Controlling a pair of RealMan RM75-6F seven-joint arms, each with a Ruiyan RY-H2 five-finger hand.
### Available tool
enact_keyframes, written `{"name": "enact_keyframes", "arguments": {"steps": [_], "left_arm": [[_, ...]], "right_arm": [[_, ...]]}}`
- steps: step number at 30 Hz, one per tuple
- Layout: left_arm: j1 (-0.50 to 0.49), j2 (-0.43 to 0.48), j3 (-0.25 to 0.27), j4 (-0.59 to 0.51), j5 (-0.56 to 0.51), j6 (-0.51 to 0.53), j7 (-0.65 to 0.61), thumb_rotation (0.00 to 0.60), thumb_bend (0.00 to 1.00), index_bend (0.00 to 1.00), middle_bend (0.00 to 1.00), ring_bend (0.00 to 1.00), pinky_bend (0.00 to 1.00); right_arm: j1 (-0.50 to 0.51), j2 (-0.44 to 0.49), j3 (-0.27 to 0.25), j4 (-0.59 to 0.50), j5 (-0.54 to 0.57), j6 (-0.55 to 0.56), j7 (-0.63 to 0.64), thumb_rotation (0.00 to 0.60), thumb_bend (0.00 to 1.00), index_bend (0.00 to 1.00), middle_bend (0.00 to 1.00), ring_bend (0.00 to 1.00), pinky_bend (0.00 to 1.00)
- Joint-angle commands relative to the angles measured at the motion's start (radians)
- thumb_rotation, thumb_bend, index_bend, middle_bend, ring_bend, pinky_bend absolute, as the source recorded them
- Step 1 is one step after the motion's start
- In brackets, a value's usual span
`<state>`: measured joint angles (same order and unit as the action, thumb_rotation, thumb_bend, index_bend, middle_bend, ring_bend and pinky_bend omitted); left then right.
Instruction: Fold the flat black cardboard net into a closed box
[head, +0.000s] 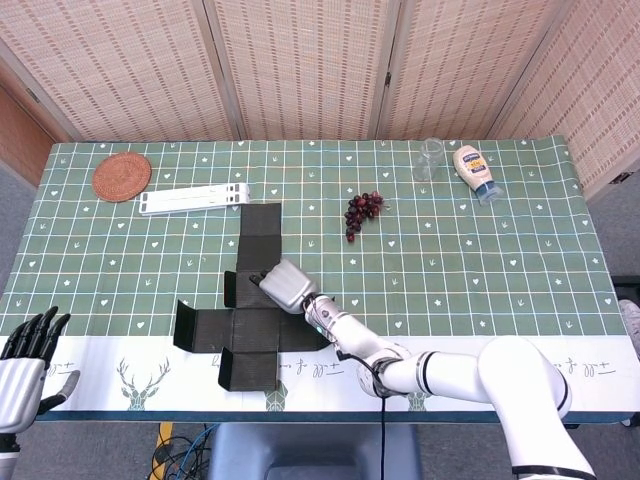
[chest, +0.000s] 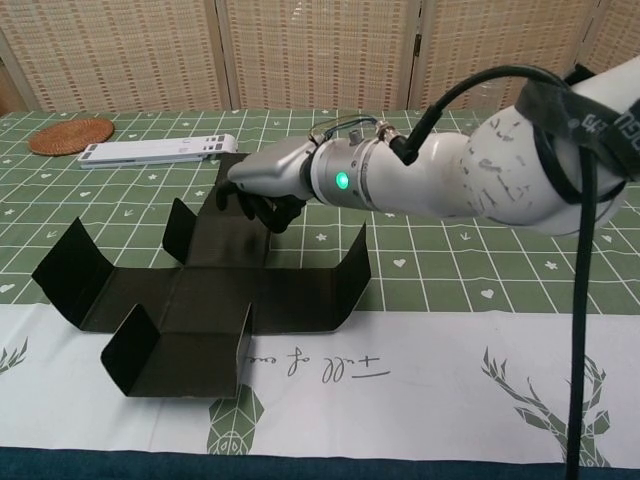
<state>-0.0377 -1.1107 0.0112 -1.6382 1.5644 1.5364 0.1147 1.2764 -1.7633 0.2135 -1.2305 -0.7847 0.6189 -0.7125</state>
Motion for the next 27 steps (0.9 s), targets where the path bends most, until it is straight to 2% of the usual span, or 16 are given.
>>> {"name": "enact_keyframes", "arguments": {"steps": [1,7,15,24,27], "left_arm": [[0.000,-0.001,0.000,0.002,0.001,0.000,-0.002,0.600,0.30,0.05,0.00,0.02,0.09],[-0.005,-0.005,-0.002,0.003,0.008,-0.004,-0.002,0.600,0.30,0.05,0.00,0.02,0.09],[-0.011,-0.011,-0.002,0.011,0.005,-0.017,-0.005,0.600,0.30,0.05,0.00,0.02,0.09],[-0.023,-0.019,-0.005,0.013,0.006,-0.034,-0.001,0.600,0.30,0.05,0.00,0.02,0.09],[-0.025,-0.021,-0.005,0.014,0.005,-0.037,0.001,0.600,0.30,0.05,0.00,0.02,0.09]], "right_arm": [[0.011,0.014,-0.039,0.003,0.048,0.006,-0.027,0.600,1.00,0.16,0.29,0.84,1.00],[0.003,0.068,-0.100,-0.061,0.089,0.044,-0.058,0.600,1.00,0.18,0.31,0.84,1.00],[-0.022,0.210,-0.192,-0.251,0.174,0.108,-0.103,0.600,1.00,0.20,0.34,0.85,1.00],[-0.044,0.334,-0.242,-0.468,0.156,0.162,-0.087,0.600,1.00,0.20,0.36,0.85,1.00],[-0.055,0.359,-0.238,-0.512,0.113,0.185,-0.065,0.600,0.94,0.20,0.36,0.85,1.00]]}}
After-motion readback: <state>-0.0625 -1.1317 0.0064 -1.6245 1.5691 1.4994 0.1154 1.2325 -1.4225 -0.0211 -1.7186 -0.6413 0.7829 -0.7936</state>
